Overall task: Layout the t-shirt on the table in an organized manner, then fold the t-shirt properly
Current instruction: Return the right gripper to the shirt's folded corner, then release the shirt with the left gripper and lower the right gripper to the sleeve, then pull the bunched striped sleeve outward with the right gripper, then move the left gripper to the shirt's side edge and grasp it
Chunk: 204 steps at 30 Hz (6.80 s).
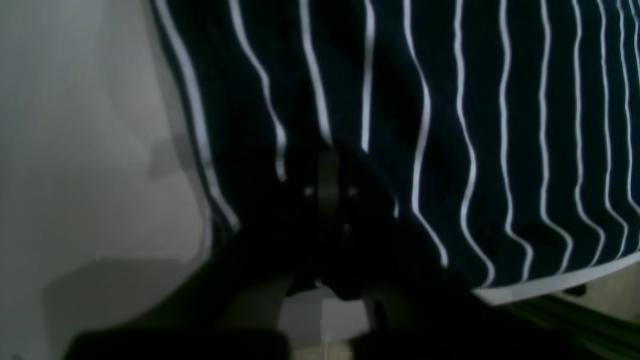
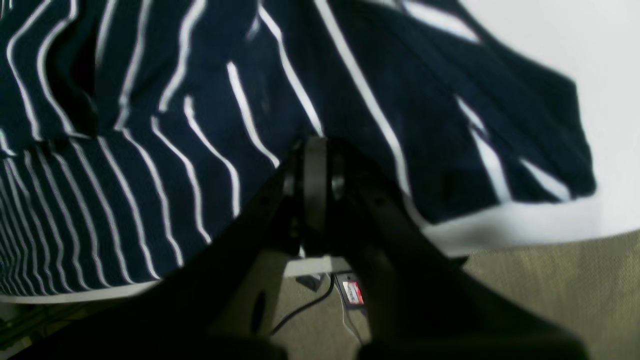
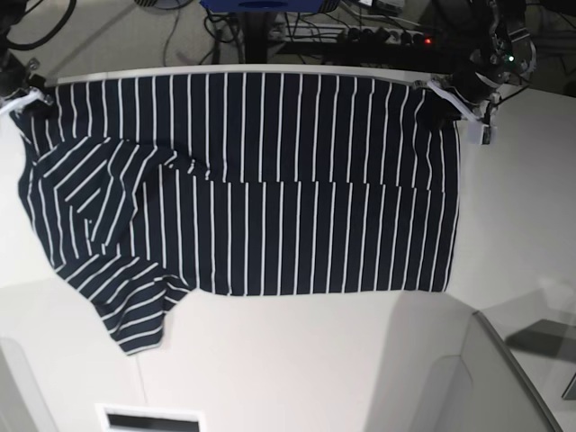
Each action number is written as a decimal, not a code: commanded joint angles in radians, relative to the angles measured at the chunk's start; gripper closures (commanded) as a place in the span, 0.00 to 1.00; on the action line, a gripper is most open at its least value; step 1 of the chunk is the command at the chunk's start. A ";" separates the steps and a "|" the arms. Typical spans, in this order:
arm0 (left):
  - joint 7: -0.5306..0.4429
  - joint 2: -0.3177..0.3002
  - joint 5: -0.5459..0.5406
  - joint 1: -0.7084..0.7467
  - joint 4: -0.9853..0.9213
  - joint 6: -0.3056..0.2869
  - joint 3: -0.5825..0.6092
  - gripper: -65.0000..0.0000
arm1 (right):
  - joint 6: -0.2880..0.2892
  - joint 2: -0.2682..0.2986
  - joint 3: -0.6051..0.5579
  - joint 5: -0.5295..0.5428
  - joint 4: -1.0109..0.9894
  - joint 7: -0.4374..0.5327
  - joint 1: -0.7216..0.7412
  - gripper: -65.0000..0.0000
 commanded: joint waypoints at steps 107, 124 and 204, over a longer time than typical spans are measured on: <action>0.288 -0.040 0.043 -0.048 0.291 0.019 -0.295 1.00 | -0.161 0.032 -0.312 0.017 0.295 -0.022 0.064 0.95; 0.286 -0.040 0.043 -0.048 0.291 0.019 -0.295 1.00 | -0.162 0.087 -0.251 -0.074 0.183 -0.129 0.306 0.42; 0.286 -0.099 0.051 -0.148 0.185 0.019 -0.151 1.00 | -0.154 0.039 -0.361 -0.428 0.033 -0.183 0.489 0.99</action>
